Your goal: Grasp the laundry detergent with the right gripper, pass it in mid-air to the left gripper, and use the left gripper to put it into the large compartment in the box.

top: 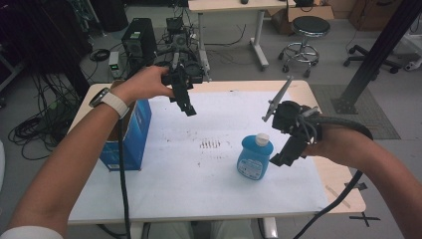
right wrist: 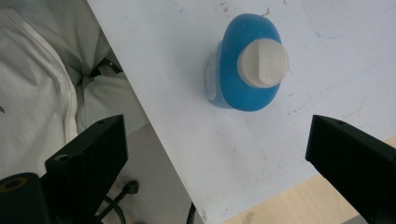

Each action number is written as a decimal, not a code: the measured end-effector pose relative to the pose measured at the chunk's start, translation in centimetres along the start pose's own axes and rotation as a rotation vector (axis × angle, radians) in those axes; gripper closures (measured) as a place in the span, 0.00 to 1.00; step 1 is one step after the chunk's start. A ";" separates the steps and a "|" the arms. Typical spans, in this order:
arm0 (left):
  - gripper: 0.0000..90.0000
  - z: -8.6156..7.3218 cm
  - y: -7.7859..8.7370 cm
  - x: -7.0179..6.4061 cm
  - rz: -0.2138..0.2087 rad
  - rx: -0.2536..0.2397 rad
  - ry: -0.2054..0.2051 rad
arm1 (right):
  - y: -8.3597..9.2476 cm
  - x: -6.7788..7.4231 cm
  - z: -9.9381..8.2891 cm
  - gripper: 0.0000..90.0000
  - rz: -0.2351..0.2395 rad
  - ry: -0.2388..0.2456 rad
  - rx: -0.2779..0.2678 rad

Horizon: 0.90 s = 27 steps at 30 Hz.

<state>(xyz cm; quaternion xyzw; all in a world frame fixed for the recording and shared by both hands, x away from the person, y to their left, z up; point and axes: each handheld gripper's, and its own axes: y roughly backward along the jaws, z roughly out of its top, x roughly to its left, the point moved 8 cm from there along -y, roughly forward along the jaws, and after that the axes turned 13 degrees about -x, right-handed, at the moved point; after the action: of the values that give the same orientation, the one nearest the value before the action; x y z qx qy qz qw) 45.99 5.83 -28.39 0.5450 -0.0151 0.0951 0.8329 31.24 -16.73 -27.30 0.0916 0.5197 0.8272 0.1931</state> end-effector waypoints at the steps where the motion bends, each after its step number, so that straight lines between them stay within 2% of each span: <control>1: 0.06 0.0 0.1 -0.1 0.002 0.001 -0.001 | 0.0 -0.1 -0.3 0.06 -0.007 -0.011 0.002; 13: 0.06 0.2 0.1 -0.2 0.004 0.000 -0.009 | -0.1 -0.6 -1.4 0.06 -0.026 -0.054 0.011; 27: 0.06 0.3 0.2 -0.4 0.009 -0.001 -0.010 | -0.6 -1.1 -2.5 0.06 -0.026 -0.092 0.001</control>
<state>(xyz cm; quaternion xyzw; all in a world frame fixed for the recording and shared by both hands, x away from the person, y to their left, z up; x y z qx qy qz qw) 45.60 5.59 -28.12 0.5449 -0.0216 0.0960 0.8327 31.46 -19.02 -28.92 0.1226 0.5117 0.8194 0.2274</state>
